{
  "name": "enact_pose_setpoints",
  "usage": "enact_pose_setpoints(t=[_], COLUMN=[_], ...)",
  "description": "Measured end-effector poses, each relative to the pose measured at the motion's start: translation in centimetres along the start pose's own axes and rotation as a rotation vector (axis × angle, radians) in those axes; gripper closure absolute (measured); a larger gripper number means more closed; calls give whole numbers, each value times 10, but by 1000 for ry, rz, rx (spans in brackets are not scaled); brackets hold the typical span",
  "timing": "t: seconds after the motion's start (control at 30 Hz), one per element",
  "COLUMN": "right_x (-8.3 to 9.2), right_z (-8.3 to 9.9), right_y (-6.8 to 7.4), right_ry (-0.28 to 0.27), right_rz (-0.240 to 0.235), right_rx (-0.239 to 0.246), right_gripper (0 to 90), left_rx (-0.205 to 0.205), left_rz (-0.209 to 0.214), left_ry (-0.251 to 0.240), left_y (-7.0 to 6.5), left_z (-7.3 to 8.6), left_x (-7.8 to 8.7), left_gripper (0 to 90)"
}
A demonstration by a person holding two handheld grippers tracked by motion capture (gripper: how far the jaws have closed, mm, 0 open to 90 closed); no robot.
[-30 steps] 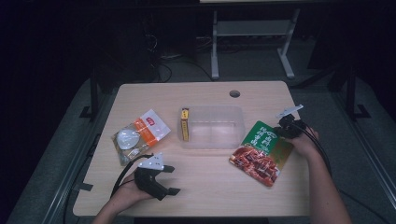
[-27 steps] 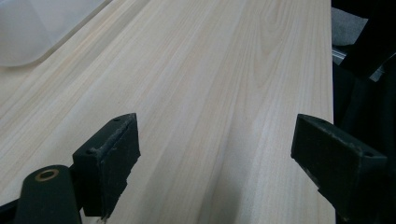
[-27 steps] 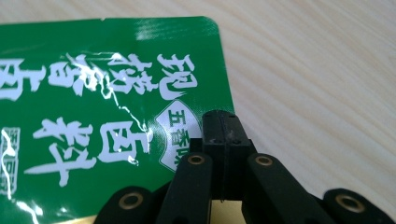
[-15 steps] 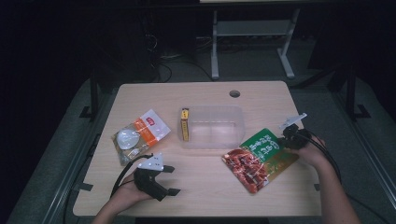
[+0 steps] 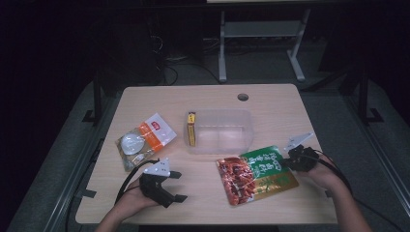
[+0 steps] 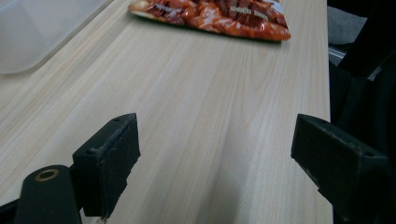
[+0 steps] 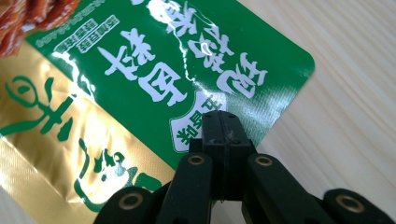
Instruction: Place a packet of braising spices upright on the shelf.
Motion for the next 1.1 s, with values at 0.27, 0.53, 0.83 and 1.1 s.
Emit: enact_pose_setpoints(t=[0.27, 0.53, 0.83, 1.1], right_x=[-15, -29, -37, -7], right_z=[-24, -46, -63, -59], right_y=[32, 67, 95, 80], right_ry=[-18, -33, -54, -168], right_rz=[-71, -142, -188, -140], right_rx=[126, 240, 303, 140], right_gripper=[900, 900, 900, 769], left_rx=[-14, -8, -15, -28], left_rz=[-1, -3, -7, -40], left_ry=[7, 4, 2, 10], left_y=[1, 0, 2, 9], left_z=[0, 0, -2, -14], left_x=[0, 0, -1, -7], left_gripper=[149, 149, 149, 148])
Point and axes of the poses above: each handheld gripper's, and its own axes: x roughly backward along the jaws, z roughly out of its underside, y roughly to its left, the point moved 8 cm from there along -x, roughly forward along the jaws, and after that the axes turned 2 degrees about -x, right-handed, at the moved point
